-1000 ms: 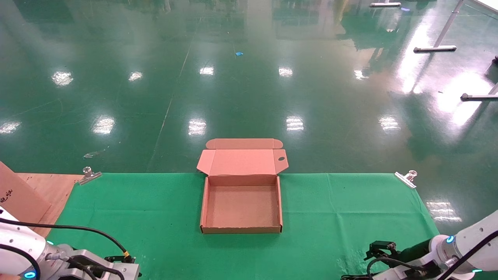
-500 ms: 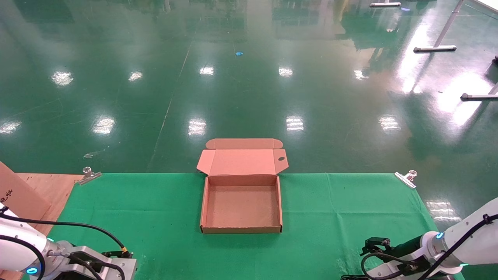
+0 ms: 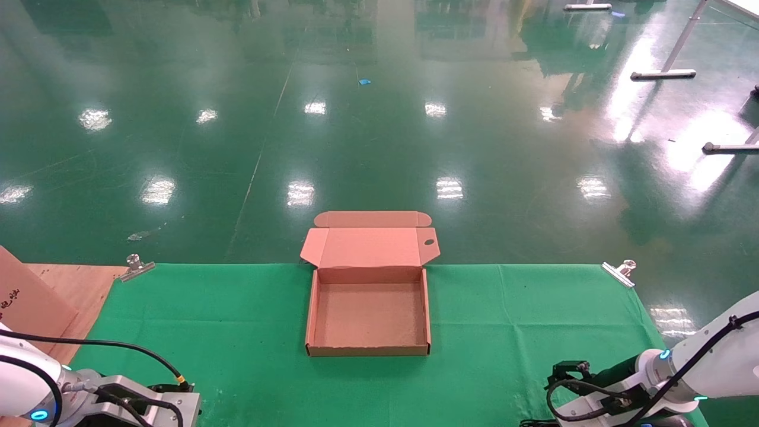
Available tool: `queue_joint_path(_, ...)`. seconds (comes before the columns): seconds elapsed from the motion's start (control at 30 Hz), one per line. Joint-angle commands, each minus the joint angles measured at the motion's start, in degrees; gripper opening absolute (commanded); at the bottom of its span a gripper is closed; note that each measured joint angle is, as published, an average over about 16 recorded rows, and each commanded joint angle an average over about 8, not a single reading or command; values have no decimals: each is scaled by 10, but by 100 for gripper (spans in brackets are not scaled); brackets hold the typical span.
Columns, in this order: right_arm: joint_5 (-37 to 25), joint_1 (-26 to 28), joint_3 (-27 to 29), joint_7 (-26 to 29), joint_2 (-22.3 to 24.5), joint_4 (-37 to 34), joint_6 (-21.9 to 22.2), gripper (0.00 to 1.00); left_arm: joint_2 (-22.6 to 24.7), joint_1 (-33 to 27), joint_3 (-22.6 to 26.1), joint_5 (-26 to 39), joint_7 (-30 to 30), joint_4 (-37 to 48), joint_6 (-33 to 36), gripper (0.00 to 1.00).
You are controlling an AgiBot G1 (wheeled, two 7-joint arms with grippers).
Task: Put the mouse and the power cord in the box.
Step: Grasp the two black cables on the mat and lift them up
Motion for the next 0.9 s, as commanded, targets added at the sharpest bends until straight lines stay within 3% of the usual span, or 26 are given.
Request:
queue_joint_path(0.03, 0, 3, 0, -6, -3, -10, 2, 0, 1, -1, 0, 0, 4, 6, 0, 0)
queue_joint_path(0.9, 0, 16, -2, -36, -22, -58, 4, 0, 9, -12, -1, -2, 28, 41, 2, 0)
